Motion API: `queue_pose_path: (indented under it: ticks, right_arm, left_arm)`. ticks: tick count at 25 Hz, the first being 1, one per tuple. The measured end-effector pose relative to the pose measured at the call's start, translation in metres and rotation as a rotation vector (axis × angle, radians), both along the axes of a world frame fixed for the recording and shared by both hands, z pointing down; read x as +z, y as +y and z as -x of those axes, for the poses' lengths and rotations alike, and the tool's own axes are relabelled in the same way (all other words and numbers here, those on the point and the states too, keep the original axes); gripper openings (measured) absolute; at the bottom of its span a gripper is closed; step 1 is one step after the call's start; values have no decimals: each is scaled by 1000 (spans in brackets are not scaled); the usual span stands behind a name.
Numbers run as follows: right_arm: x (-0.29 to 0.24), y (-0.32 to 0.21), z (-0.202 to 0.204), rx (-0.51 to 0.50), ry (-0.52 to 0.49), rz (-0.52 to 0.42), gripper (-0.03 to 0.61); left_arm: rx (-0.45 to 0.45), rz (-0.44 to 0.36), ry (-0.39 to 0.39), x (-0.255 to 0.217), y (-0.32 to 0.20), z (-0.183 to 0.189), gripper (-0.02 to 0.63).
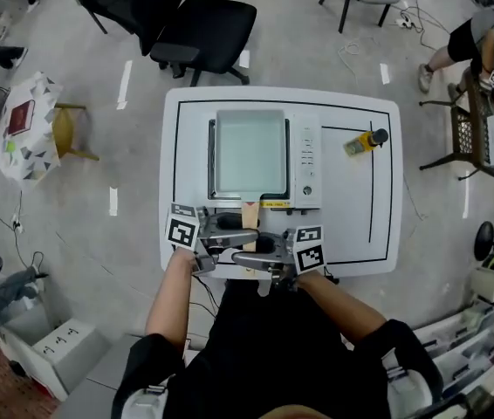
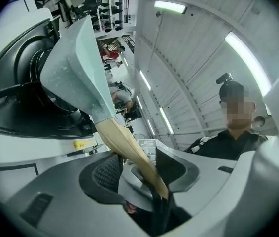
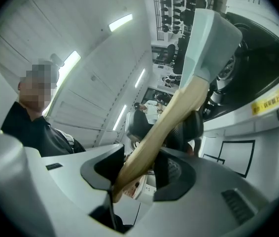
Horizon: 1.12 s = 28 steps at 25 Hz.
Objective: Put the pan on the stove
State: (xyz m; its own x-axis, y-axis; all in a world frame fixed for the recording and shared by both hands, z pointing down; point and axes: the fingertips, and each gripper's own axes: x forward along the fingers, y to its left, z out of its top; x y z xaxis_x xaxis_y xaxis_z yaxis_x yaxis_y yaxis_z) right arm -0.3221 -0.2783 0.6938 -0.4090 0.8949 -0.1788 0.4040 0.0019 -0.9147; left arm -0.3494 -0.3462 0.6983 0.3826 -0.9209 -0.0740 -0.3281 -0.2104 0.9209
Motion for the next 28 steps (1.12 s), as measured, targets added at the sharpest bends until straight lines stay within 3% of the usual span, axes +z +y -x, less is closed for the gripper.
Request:
queue_pose_path:
  ticks: [7, 19, 24, 28]
  right_arm:
    - [10, 5, 4, 2, 13, -8, 187]
    - [33, 7, 7, 22, 47, -49, 179]
    - [35, 6, 5, 7, 78, 13, 178]
    - [41, -10, 2, 17, 120, 38, 218]
  left_arm:
    - [14, -13, -10, 10, 4, 3, 212]
    - [24, 44, -18, 31, 5, 5, 216]
    - [3, 54, 4, 36, 7, 6, 222]
    - [-42, 87, 16, 42, 23, 16, 247]
